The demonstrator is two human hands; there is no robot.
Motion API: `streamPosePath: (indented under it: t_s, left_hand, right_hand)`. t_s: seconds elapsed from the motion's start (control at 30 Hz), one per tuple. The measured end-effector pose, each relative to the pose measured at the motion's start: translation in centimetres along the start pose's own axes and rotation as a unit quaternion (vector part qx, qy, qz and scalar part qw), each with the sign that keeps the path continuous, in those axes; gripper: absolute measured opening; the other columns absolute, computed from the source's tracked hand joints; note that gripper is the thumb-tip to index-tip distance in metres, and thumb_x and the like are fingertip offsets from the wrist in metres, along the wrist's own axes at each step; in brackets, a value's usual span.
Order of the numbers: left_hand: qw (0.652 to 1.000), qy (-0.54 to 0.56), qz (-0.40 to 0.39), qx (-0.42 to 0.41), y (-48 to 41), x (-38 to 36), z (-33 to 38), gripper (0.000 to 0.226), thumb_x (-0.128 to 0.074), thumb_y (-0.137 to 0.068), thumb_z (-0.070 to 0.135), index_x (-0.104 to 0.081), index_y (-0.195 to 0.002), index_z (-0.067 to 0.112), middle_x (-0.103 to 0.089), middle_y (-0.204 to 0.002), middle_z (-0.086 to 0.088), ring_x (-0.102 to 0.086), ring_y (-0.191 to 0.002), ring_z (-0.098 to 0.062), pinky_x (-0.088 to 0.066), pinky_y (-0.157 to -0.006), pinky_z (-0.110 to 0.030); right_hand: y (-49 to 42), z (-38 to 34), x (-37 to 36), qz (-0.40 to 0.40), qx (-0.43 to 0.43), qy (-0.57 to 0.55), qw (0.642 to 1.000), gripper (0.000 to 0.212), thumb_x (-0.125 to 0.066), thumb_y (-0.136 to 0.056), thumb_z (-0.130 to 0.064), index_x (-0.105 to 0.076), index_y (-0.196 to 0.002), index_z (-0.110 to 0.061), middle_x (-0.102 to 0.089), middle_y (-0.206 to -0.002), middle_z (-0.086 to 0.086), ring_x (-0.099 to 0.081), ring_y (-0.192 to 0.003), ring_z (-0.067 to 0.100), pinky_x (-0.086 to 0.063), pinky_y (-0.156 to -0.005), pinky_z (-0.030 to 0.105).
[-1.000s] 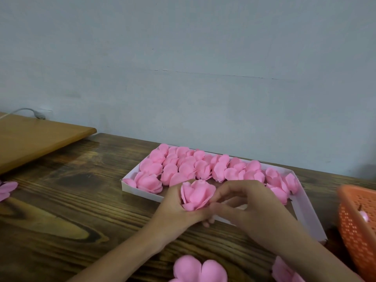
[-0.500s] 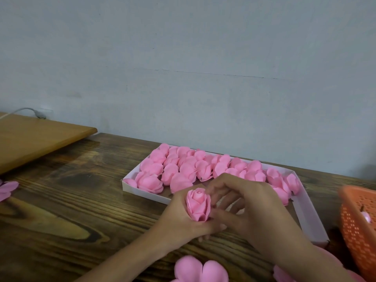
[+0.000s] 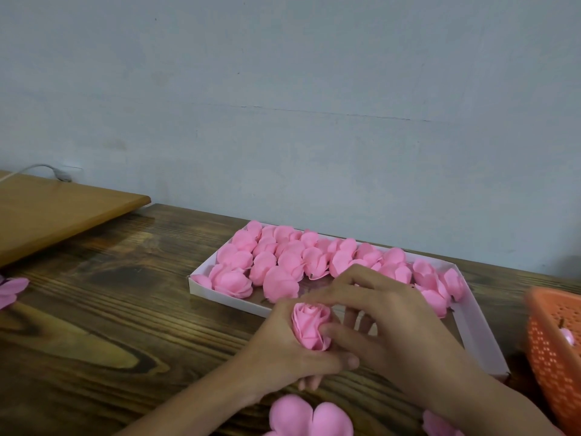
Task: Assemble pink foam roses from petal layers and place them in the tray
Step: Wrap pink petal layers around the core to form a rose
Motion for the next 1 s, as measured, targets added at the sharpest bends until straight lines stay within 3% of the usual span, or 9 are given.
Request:
streamPosePath:
  t_s: [0.3,0.47,0.57,0.67,0.73,0.8,0.9,1.0]
  left_hand:
    - [0.998,0.063,-0.016,0.018,0.0,-0.3,-0.1,0.017,-0.089,-0.083,0.017,-0.076,-0.093,0.015,-0.059,-0.054,-0.001,-0.048,-0.035,-0.011,-0.037,-0.039,-0.019]
    - [0.996,0.082,-0.021,0.034,0.0,-0.3,-0.3,0.016,-0.088,-0.083,0.012,-0.071,-0.081,0.011,-0.056,-0.052,-0.003,-0.046,-0.037,-0.012,-0.035,-0.04,-0.02]
    - [0.993,0.112,-0.016,0.041,0.0,-0.5,-0.1,0.019,-0.087,-0.083,0.012,-0.069,-0.076,0.016,-0.057,-0.057,-0.003,-0.049,-0.041,-0.012,-0.037,-0.042,-0.02]
    - [0.977,0.199,0.055,0.058,-0.1,0.2,-0.1,0.023,-0.088,-0.077,0.018,-0.065,-0.073,0.015,-0.063,-0.074,-0.013,-0.062,-0.064,-0.02,-0.049,-0.055,-0.029]
    - [0.953,0.286,0.089,0.047,-0.2,0.5,-0.1,0.028,-0.087,-0.077,0.021,-0.064,-0.083,0.007,-0.071,-0.093,-0.02,-0.069,-0.09,-0.03,-0.055,-0.072,-0.04]
    - [0.932,0.342,0.102,0.062,0.0,0.2,-0.3,0.043,-0.09,-0.078,0.027,-0.064,-0.102,0.003,-0.072,-0.115,-0.029,-0.07,-0.108,-0.04,-0.054,-0.088,-0.05]
    - [0.925,0.347,0.119,0.096,0.7,-0.8,-0.4,0.064,-0.1,-0.06,0.043,-0.075,-0.108,0.01,-0.075,-0.115,-0.02,-0.075,-0.102,-0.033,-0.059,-0.085,-0.04]
    - [0.937,0.299,0.15,0.095,1.1,-0.7,-0.2,0.068,-0.095,-0.055,0.047,-0.078,-0.116,0.022,-0.078,-0.119,-0.011,-0.076,-0.104,-0.024,-0.053,-0.091,-0.042]
  right_hand:
    - [-0.1,0.6,-0.2,-0.005,-0.022,-0.05,0.999,0.035,-0.078,-0.088,-0.028,-0.072,-0.118,-0.045,-0.063,-0.107,-0.025,-0.066,-0.086,0.005,-0.056,-0.068,0.026]
    - [-0.1,0.8,-0.5,-0.022,-0.034,-0.071,0.997,0.031,-0.077,-0.091,-0.023,-0.074,-0.114,-0.045,-0.064,-0.108,-0.023,-0.067,-0.087,0.007,-0.056,-0.068,0.023]
    - [0.1,1.5,-0.6,0.0,-0.085,-0.166,0.982,0.029,-0.067,-0.098,-0.021,-0.071,-0.117,-0.043,-0.068,-0.112,-0.02,-0.07,-0.089,0.01,-0.059,-0.074,0.029]
    - [0.3,2.2,-1.3,0.06,-0.175,-0.304,0.934,0.021,-0.066,-0.098,-0.021,-0.07,-0.099,-0.041,-0.072,-0.094,-0.009,-0.073,-0.076,0.014,-0.063,-0.065,0.04]
    - [0.6,1.9,-2.8,0.061,-0.215,-0.349,0.91,0.014,-0.076,-0.088,-0.033,-0.067,-0.094,-0.041,-0.073,-0.091,-0.005,-0.073,-0.076,0.016,-0.064,-0.065,0.042]
    - [1.0,1.1,-4.3,0.053,-0.213,-0.351,0.91,0.036,-0.08,-0.072,-0.047,-0.061,-0.103,-0.044,-0.074,-0.097,-0.011,-0.075,-0.084,0.011,-0.063,-0.075,0.039]
    - [1.6,0.2,-6.0,0.083,-0.217,-0.378,0.896,0.049,-0.078,-0.067,-0.049,-0.057,-0.111,-0.045,-0.075,-0.108,-0.016,-0.075,-0.095,0.009,-0.06,-0.087,0.038]
    - [1.7,-0.2,-6.6,0.099,-0.211,-0.428,0.873,0.049,-0.079,-0.077,-0.031,-0.064,-0.123,-0.031,-0.077,-0.112,-0.005,-0.074,-0.103,0.017,-0.06,-0.09,0.044]
Point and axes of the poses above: each hand's wrist, its own y-axis away from the middle knuckle, its own x-axis out of the back of the hand, z = x × y, the point moved 6 cm from there along -y, towards the middle knuckle
